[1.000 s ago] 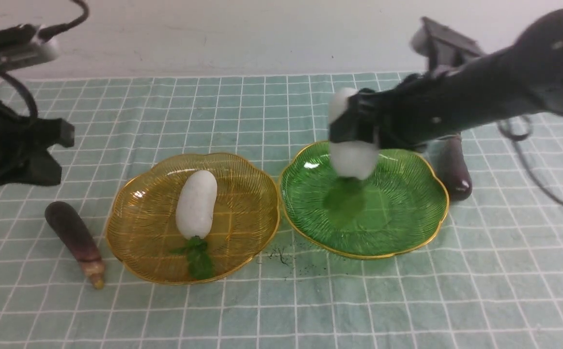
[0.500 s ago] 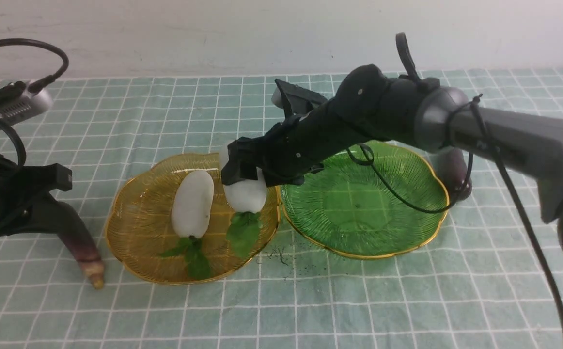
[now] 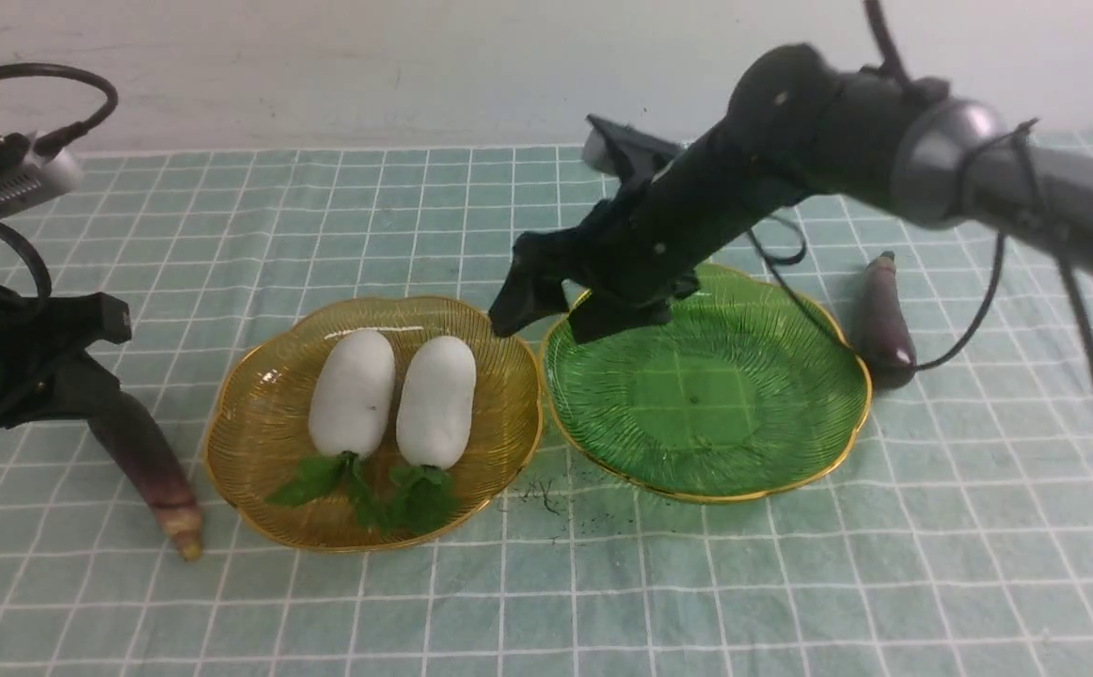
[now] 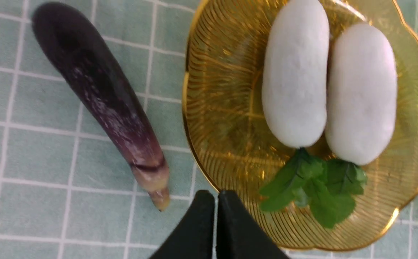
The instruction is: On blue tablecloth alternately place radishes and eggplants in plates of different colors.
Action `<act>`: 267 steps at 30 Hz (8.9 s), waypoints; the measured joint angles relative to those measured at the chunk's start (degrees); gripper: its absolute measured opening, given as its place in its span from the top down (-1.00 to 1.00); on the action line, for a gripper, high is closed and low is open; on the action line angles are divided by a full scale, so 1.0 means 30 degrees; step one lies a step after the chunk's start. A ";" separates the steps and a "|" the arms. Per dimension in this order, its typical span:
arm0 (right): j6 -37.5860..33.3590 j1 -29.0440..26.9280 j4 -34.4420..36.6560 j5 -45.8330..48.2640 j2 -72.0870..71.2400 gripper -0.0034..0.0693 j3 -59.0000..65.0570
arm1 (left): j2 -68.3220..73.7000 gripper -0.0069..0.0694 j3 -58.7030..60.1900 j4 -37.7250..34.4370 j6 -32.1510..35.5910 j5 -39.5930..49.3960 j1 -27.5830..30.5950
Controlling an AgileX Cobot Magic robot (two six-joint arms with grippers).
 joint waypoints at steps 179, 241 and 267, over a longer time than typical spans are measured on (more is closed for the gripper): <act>0.4309 -0.3767 -1.0718 -1.5974 -4.0599 0.94 2.8806 | -2.3296 0.84 0.7344 0.6518 -0.3404 -0.1318 -1.1041; 0.3667 -0.4333 -1.2352 -1.5394 -4.0599 0.94 2.9785 | -2.6381 0.84 1.9942 0.8525 -0.3127 -0.7976 -0.5530; 0.3532 -0.7940 -1.3138 -1.4342 -4.0599 0.94 3.6855 | -2.6381 0.84 1.9942 0.8507 -0.3127 -0.7976 -0.5530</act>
